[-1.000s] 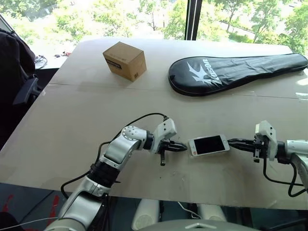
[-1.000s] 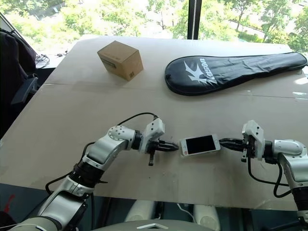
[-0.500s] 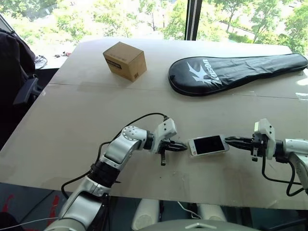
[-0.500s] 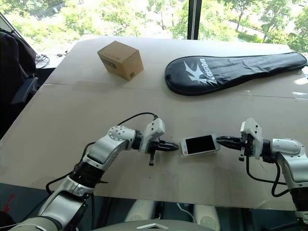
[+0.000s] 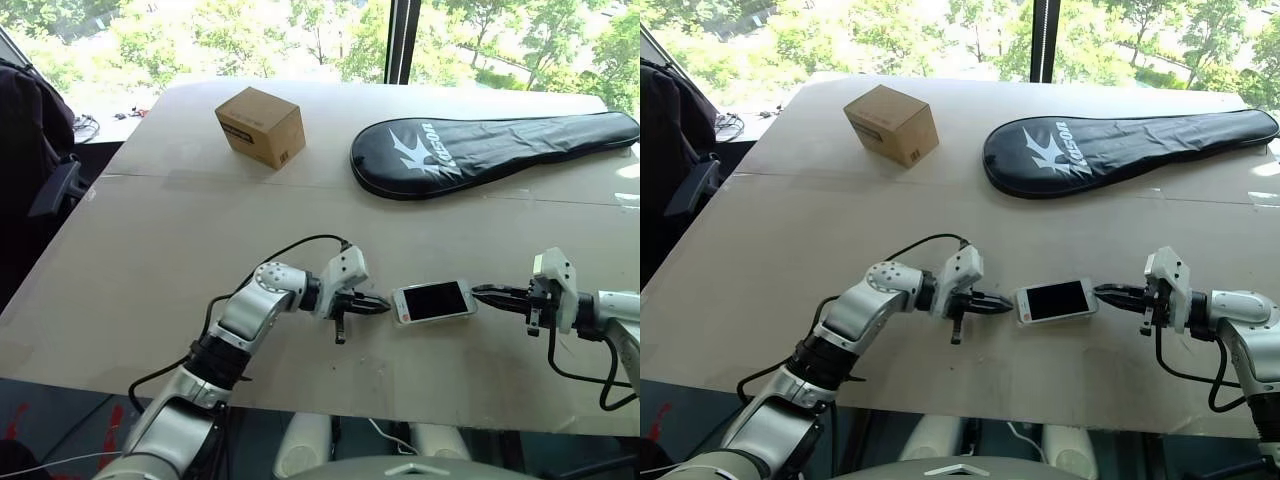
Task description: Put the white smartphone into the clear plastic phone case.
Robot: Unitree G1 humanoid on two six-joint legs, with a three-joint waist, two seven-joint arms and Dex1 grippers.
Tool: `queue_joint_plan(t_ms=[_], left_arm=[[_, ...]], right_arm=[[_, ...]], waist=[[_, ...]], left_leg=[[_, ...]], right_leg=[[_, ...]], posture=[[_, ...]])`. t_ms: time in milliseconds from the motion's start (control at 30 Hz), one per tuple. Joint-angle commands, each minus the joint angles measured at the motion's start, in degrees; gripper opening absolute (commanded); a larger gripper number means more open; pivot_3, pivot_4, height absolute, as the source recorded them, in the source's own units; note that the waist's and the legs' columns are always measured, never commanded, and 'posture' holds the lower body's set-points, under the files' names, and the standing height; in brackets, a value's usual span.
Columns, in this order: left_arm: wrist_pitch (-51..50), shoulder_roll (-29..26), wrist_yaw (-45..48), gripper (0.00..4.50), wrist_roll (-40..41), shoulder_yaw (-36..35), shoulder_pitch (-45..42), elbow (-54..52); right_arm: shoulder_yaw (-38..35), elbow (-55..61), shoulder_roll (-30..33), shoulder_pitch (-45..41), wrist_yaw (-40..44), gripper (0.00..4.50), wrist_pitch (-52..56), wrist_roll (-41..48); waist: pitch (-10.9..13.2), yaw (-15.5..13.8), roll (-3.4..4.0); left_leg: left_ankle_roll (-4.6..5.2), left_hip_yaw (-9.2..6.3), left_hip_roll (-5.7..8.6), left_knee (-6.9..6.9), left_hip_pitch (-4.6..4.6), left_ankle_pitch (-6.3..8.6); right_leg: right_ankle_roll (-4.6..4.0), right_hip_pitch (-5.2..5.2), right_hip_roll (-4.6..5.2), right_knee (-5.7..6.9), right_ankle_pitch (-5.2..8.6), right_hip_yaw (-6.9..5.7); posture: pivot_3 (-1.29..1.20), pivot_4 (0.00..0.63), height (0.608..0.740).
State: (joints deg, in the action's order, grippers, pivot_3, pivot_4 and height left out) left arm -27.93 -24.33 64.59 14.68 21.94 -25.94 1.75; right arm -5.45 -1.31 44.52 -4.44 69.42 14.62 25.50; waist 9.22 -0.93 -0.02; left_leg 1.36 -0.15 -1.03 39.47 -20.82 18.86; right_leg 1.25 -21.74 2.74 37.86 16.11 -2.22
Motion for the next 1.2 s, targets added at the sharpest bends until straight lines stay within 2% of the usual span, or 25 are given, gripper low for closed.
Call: queue_joint_plan(t_ms=[33, 267, 433, 600, 867, 1033, 1200], left_arm=[[0.6, 1.9, -2.0, 0.0, -0.3, -0.5, -0.3, 0.4], [0.9, 3.2, -3.5, 0.0, -0.9, -1.0, -0.4, 1.3], [2.5, 2.8, -5.5, 0.0, -2.8, -2.6, -1.5, 4.0], [11.4, 4.7, -12.9, 0.0, -5.9, -6.7, -5.5, 12.8], [14.4, 7.3, -10.8, 0.0, -3.5, -8.5, -5.1, 12.2], [12.6, 8.7, -4.4, 0.0, 2.6, -8.5, -3.4, 6.8], [10.2, 7.6, 1.3, 0.0, 3.3, -4.2, -1.2, 3.6]], right_arm=[[0.9, 2.6, -0.7, 0.6, -0.1, 0.06, 0.6, 0.4], [3.3, 4.3, -2.7, 0.7, -0.4, 0.06, 1.5, -0.3], [1.8, 3.1, -2.8, -0.3, -1.2, 0.06, 0.7, -0.5], [-0.7, 3.1, -3.9, -0.2, -1.2, 0.06, 0.7, 2.1], [-2.0, 6.2, -8.0, 0.4, -1.7, 0.06, -1.7, 5.3], [0.2, 1.5, -6.2, 1.9, -0.5, 0.06, -6.1, -0.2], [1.1, -5.3, -5.8, 2.6, -0.2, 0.06, -10.4, -3.7]], waist=[[0.0, 0.0, 0.0], [0.0, 0.1, -0.01], [-0.1, 0.1, 0.0], [0.0, 0.1, -0.02], [0.0, 0.1, -0.01], [0.0, 0.0, -0.01], [-0.1, 0.2, 0.0]], left_leg=[[0.0, 0.0, 0.0, 0.01, 0.0, 0.0], [0.0, 0.0, 0.01, 0.06, 0.11, -0.01], [-0.03, 0.0, 0.01, 0.07, 0.14, -0.03], [-0.04, -0.05, 0.02, 0.15, 0.12, -0.07], [-0.06, -0.05, 0.01, 0.01, -0.09, -0.07], [-0.07, -0.05, 0.05, 0.04, -0.07, -0.08], [-0.07, -0.04, 0.05, 0.03, 0.05, -0.08]], right_leg=[[0.0, 0.0, 0.0, 0.0, 0.0, 0.0], [0.01, 0.06, -0.01, 0.1, -0.01, 0.01], [0.01, 0.08, -0.02, 0.15, -0.01, 0.02], [0.06, 0.08, -0.06, 0.2, -0.06, 0.03], [0.07, -0.09, -0.06, 0.01, -0.05, 0.03], [0.07, -0.06, -0.02, 0.02, -0.05, -0.01], [0.07, 0.01, -0.06, 0.05, -0.05, 0.02]], posture=[[0.0, 0.15, 0.738], [0.0, 0.15, 0.738], [0.0, 0.15, 0.738], [0.0, 0.15, 0.738], [0.0, 0.15, 0.738], [0.0, 0.15, 0.738], [0.0, 0.15, 0.738]])
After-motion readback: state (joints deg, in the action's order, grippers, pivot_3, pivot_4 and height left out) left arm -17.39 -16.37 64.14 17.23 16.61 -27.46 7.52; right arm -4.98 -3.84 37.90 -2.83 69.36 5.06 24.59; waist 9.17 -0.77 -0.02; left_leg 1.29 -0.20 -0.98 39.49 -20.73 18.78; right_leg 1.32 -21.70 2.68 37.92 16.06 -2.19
